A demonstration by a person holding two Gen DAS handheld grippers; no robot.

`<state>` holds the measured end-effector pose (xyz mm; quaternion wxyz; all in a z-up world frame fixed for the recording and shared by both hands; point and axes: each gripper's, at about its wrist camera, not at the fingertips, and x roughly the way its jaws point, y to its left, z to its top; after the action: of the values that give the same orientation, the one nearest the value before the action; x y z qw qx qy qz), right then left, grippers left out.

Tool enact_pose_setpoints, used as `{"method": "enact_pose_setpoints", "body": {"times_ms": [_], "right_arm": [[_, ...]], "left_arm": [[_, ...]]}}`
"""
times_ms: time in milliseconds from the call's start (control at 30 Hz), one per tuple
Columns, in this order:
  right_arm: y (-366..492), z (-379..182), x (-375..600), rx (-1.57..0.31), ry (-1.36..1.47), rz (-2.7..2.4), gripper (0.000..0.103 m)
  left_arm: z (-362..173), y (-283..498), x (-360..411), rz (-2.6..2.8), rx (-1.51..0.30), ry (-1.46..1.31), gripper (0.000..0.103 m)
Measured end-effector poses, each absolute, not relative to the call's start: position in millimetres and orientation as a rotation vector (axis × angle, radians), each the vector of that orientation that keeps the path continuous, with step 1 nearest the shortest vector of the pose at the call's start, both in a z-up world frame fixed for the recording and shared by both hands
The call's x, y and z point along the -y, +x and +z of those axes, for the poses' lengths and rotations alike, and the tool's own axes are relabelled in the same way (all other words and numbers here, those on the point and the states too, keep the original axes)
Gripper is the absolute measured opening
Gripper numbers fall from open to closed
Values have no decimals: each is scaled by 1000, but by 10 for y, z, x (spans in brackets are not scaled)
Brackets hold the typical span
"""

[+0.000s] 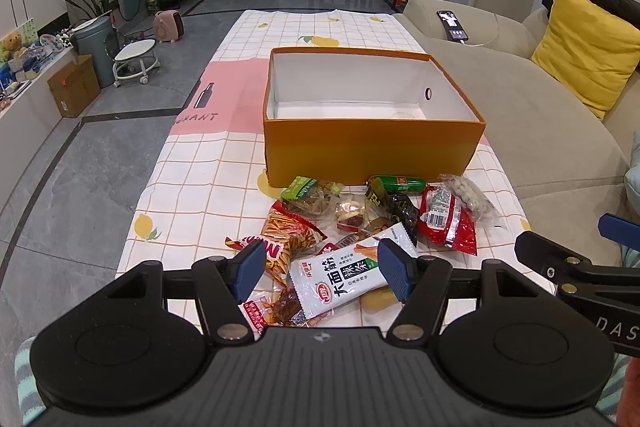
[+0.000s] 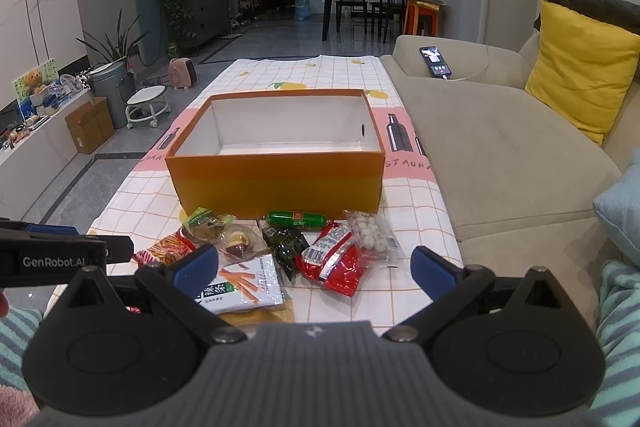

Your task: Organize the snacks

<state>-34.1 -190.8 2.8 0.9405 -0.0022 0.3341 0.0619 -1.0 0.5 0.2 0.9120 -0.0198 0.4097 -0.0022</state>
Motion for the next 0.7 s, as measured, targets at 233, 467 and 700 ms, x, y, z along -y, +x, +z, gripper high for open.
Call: {"method": "enact_pose_setpoints", "body": {"times_ms": [233,467,700], "right_arm": [[-338,13,1915,-685,-4,126,99],[-332,6,1915,-690,-5,123,99],[-325,3,1943,-689,31,119,99]], "left_arm": [[-7,9,14,-5,-849,-41,75],[-19,15,1,-6,-852,-46,75],[-19,10,-10,-4,-852,-48,75]]}}
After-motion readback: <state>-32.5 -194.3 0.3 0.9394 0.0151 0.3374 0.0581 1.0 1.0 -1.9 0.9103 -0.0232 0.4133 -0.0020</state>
